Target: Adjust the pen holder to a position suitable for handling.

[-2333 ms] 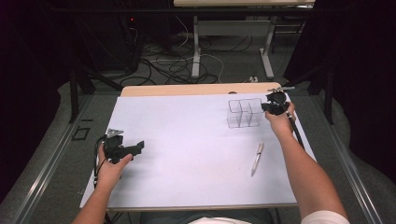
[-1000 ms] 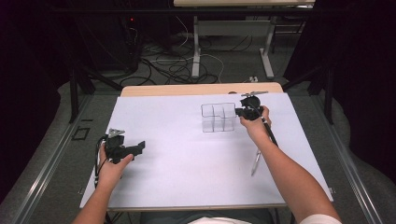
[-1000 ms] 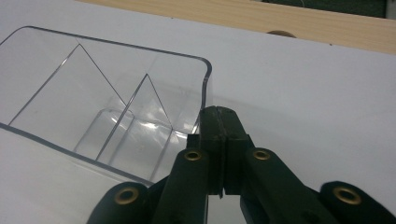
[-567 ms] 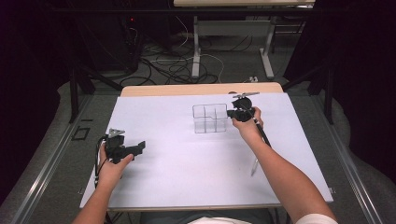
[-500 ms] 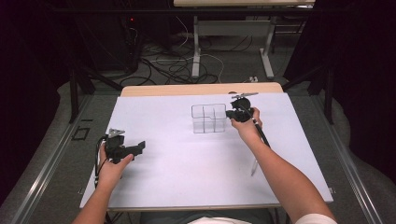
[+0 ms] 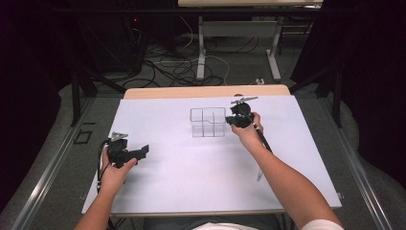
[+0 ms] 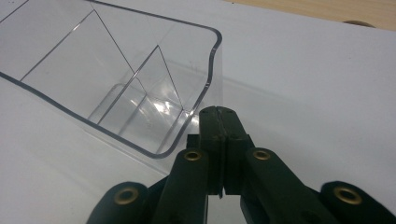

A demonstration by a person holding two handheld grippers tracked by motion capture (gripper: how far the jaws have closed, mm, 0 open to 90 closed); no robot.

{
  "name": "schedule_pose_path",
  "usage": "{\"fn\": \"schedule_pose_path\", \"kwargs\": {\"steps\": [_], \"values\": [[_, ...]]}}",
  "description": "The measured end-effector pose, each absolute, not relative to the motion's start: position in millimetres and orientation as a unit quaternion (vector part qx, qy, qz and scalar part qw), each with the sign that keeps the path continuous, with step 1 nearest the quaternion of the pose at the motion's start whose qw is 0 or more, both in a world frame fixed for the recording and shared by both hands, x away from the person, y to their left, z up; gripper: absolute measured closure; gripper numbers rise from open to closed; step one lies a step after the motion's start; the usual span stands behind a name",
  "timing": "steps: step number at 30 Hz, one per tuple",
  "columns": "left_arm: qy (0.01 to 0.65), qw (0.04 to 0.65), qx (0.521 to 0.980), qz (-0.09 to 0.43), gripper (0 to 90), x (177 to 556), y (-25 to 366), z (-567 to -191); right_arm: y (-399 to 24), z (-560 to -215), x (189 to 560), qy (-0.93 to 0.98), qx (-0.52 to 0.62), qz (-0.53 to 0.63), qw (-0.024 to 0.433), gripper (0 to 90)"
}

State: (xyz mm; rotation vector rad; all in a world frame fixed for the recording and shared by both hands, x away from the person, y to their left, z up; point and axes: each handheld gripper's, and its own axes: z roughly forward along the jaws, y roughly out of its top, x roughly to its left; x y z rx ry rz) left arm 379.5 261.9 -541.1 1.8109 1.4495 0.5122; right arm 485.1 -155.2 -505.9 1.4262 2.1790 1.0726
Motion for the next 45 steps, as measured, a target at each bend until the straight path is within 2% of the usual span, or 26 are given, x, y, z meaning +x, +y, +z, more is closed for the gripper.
{"fn": "schedule_pose_path", "kwargs": {"steps": [6,16,31,36,40,45], "values": [[0.566,0.375,0.707,0.200,4.8,379,262,-541,-153,-507,484,0.767,0.497,0.373,0.160,90.0],[0.566,0.373,0.707,0.200,4.9,379,264,-541,-161,-501,480,0.760,0.493,0.391,0.161,82.4],[0.567,0.373,0.707,0.199,5.3,378,262,-540,-182,-493,449,0.746,0.467,0.446,0.162,62.1],[0.566,0.375,0.707,0.199,5.6,378,262,-540,-186,-490,440,0.742,0.464,0.458,0.158,58.4],[0.566,0.374,0.707,0.199,5.8,378,261,-540,-193,-490,431,0.730,0.471,0.473,0.149,52.3],[0.567,0.373,0.706,0.199,6.1,378,261,-541,-202,-489,422,0.717,0.482,0.487,0.129,50.0]]}}
